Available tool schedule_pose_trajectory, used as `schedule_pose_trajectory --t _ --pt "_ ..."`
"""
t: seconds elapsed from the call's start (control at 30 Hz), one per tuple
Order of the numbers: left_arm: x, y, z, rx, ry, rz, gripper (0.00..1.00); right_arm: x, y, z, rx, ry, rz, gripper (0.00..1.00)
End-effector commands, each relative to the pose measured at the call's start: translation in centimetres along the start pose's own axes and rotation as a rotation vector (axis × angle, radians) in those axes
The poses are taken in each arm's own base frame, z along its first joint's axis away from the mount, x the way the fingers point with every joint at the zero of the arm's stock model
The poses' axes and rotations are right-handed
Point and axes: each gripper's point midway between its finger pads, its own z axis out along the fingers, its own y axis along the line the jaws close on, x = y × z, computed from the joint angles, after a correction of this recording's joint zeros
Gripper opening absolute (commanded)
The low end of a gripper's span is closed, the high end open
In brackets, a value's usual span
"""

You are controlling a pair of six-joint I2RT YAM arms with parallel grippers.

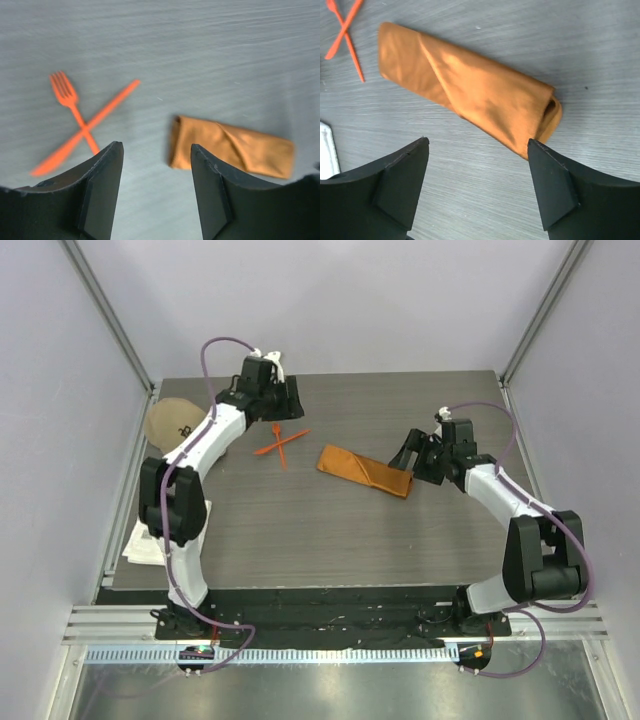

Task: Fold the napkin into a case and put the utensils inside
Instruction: Rotate the smaller rectangle-folded napkin at the center of the board, then pick up the knife from the corner of the board.

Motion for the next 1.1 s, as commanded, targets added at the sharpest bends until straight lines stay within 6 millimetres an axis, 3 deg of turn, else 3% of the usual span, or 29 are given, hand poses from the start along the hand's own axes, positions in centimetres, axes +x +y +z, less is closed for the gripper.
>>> schedule_pose_trajectory --t 0.0,0.1,0.23,0.3,0.43,0.83,0.97,1.07 --pt "3.6 2.3 2.8 0.025 0.217 0.247 0.61 -2.2 3.2 -2.1 -0.051 -0.04 -0.074 0.86" --pt "3.0 1.1 4.1 0.132 0.25 0.371 0.64 -1.5 5.8 -3.4 -0.15 -0.017 -0.094 0.86" --pt "3.1 3.5 6.5 0.09 0.309 0.505 0.66 -0.4 7.8 -4.9 -0.218 -0.011 -0.141 0.85" --pt "1.8 4.3 7.2 0.067 0.289 0.531 0.66 -0.2 8.5 -5.6 -0.25 -0.013 -0.151 0.85" --pt "2.6 6.0 8.8 0.068 0.332 0.551 0.65 0.5 9.5 -6.1 -0.309 -0.005 -0.149 0.84" --pt "6.4 9.0 10.5 0.094 0.461 0.54 0.64 0.9 9.8 -6.0 -0.335 -0.003 -0.156 0.84" --pt "7.4 10.2 11.4 0.059 0.495 0.54 0.57 0.7 9.8 -6.0 -0.337 -0.017 -0.155 0.84" --pt "8.1 11.1 11.7 0.021 0.513 0.545 0.47 0.9 9.7 -5.5 -0.331 -0.017 -0.149 0.84"
